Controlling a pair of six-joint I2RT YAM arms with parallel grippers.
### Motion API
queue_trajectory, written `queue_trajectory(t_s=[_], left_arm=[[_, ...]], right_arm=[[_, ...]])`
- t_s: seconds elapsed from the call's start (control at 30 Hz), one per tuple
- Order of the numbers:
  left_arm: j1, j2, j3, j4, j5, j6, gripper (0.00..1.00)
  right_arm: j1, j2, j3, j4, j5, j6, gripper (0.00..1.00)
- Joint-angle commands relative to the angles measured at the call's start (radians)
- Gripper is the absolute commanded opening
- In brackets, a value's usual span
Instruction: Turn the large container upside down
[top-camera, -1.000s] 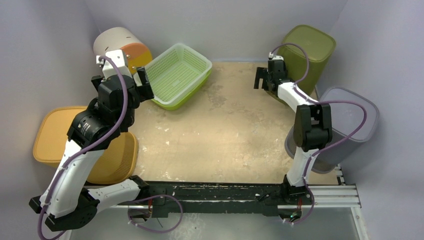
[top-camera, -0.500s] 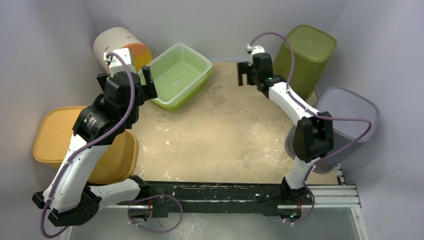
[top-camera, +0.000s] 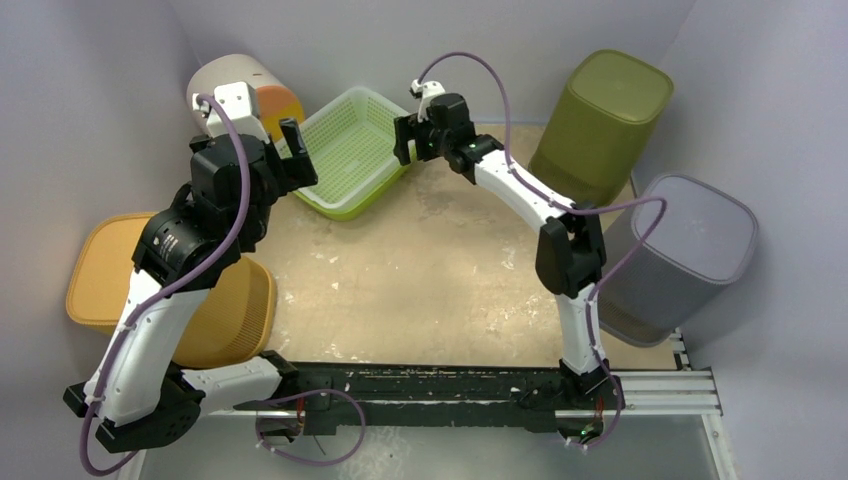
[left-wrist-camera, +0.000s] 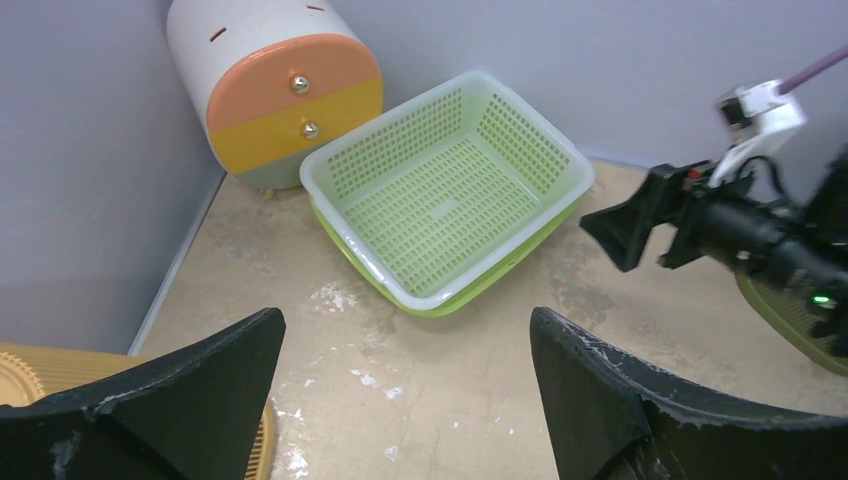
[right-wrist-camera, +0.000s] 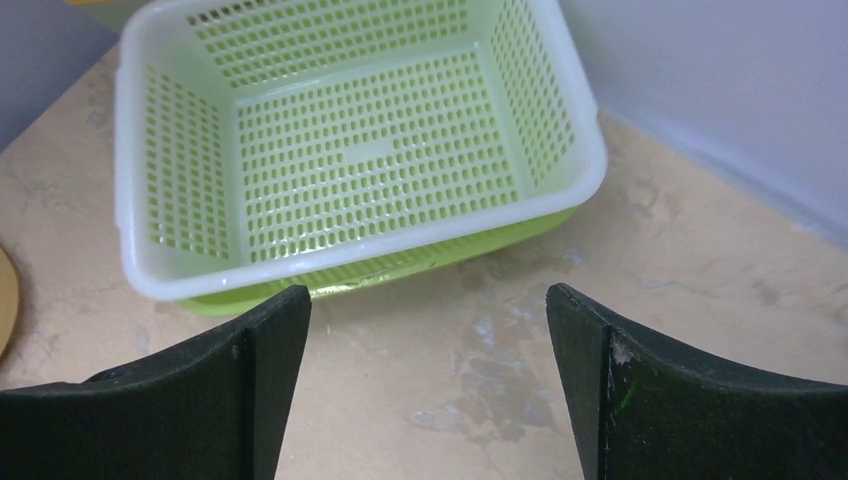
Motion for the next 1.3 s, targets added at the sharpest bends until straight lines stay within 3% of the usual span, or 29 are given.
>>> queue_trajectory(t_s=[0.0,0.17,0.5,0.67,0.97,1.27], left_arm=[[-0.002,-0.025,-0.026,0.052,0.031,-0.017,0.9],[-0.003,-0.044,-0.048,0.05,0.035,-0.017,0.9],[-0.002,-0.075,-0.11,0.058,0.043,-0.017,0.9],[-0.002,-0.09,-0.137,0.064,0.051,-0.017,0.9],[-0.002,-0.112,-0.175,0.062,0.035,-0.006,0.9],[-0.002,-0.127,-0.211,0.06,0.053,-0.018,0.9]], right_arm=[[0.012,0.054,0.06,0.069,0.133,0.212,0.88],[0.018,0.133,0.143,0.065,0.212,0.286,0.87],[0.017,0.244,0.225,0.088,0.203,0.348,0.8],[0.017,0.329,0.338,0.011,0.197,0.367,0.78],[0.017,0.336,0.331,0.04,0.247,0.387,0.77],[0.008,0.437,0.43,0.018,0.267,0.367,0.74]])
